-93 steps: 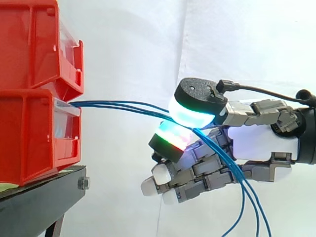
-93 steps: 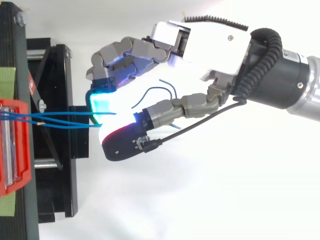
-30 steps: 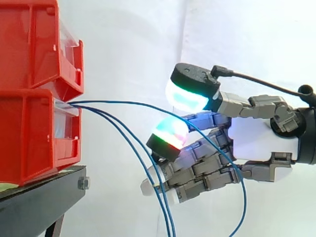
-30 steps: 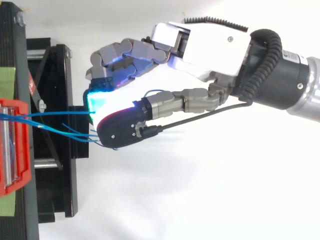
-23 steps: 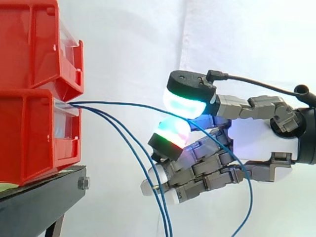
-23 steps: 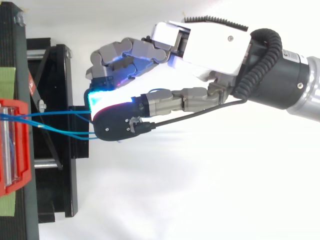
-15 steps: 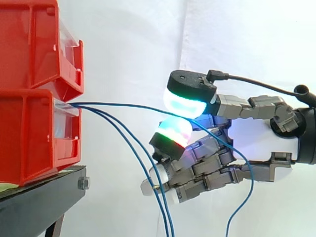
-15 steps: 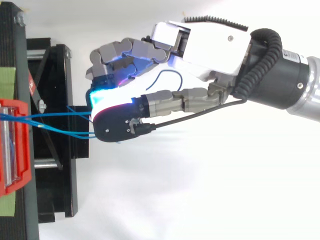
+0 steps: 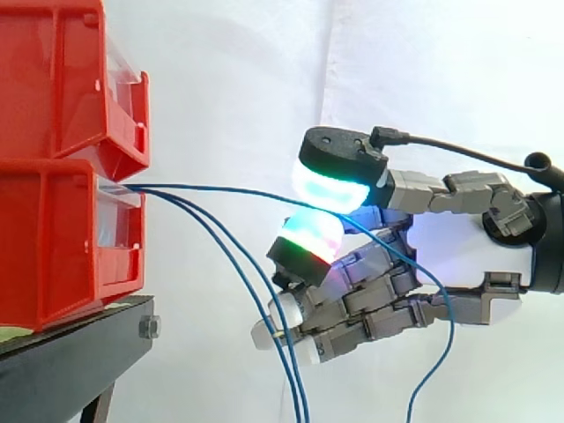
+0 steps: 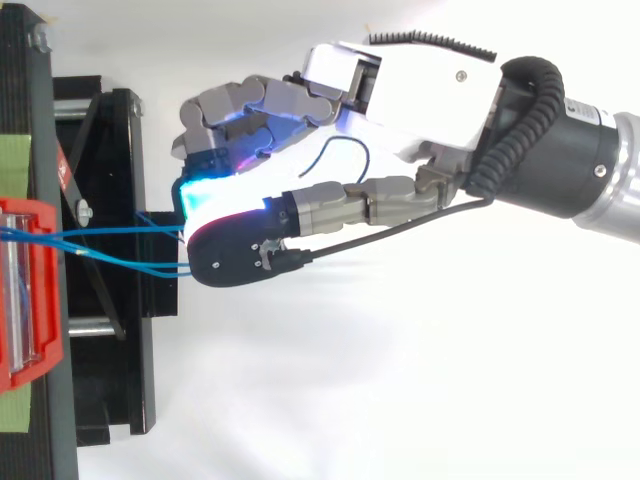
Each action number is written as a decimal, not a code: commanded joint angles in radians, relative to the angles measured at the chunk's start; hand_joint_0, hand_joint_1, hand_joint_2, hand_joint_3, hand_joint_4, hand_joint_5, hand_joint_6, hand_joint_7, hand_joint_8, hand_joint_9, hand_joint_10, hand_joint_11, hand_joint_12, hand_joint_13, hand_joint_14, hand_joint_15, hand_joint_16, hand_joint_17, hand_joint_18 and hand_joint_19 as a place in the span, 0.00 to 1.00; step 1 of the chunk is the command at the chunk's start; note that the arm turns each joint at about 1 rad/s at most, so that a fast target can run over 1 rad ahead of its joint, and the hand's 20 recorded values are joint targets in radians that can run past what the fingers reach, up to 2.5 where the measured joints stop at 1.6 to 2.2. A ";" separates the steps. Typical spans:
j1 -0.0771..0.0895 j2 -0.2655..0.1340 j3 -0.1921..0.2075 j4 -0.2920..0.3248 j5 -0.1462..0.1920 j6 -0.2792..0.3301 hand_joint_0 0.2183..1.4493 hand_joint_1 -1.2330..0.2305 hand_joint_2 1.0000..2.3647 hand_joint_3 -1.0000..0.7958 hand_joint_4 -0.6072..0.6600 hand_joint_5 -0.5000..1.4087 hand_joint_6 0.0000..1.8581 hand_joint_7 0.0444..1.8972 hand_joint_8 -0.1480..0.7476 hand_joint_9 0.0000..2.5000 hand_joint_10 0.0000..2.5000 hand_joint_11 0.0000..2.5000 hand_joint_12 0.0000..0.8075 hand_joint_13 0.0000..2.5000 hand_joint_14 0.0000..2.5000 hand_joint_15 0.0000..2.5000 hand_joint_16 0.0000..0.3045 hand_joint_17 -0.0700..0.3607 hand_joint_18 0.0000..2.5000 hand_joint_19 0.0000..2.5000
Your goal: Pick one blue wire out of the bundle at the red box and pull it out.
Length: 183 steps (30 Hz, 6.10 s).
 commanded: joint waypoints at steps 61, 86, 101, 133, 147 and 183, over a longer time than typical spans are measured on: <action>0.006 0.078 0.000 -0.180 0.025 -0.007 0.32 0.34 0.02 0.46 0.70 0.22 0.32 0.70 0.47 0.37 0.01 0.24 0.46 0.17 0.00 0.07 0.18 0.45 0.15 0.15; 0.006 0.080 0.000 -0.180 0.027 -0.007 0.33 0.37 0.02 0.44 0.69 0.21 0.34 0.66 0.47 0.39 0.01 0.25 0.45 0.19 0.00 0.07 0.18 0.45 0.17 0.14; 0.006 0.080 -0.002 -0.180 0.027 -0.007 0.33 0.37 0.02 0.44 0.69 0.21 0.34 0.66 0.46 0.38 0.01 0.25 0.45 0.19 0.00 0.07 0.18 0.44 0.17 0.14; 0.006 0.080 0.000 -0.180 0.027 -0.007 0.33 0.37 0.02 0.43 0.70 0.21 0.34 0.65 0.47 0.39 0.01 0.26 0.45 0.19 0.00 0.07 0.17 0.44 0.17 0.14; 0.006 0.080 -0.002 -0.180 0.027 -0.007 0.34 0.37 0.02 0.43 0.69 0.21 0.34 0.65 0.47 0.38 0.01 0.25 0.45 0.19 0.00 0.07 0.17 0.44 0.17 0.15; 0.007 0.080 0.000 -0.180 0.027 -0.007 0.34 0.38 0.02 0.43 0.70 0.21 0.34 0.64 0.46 0.37 0.01 0.26 0.44 0.20 0.00 0.08 0.17 0.44 0.18 0.15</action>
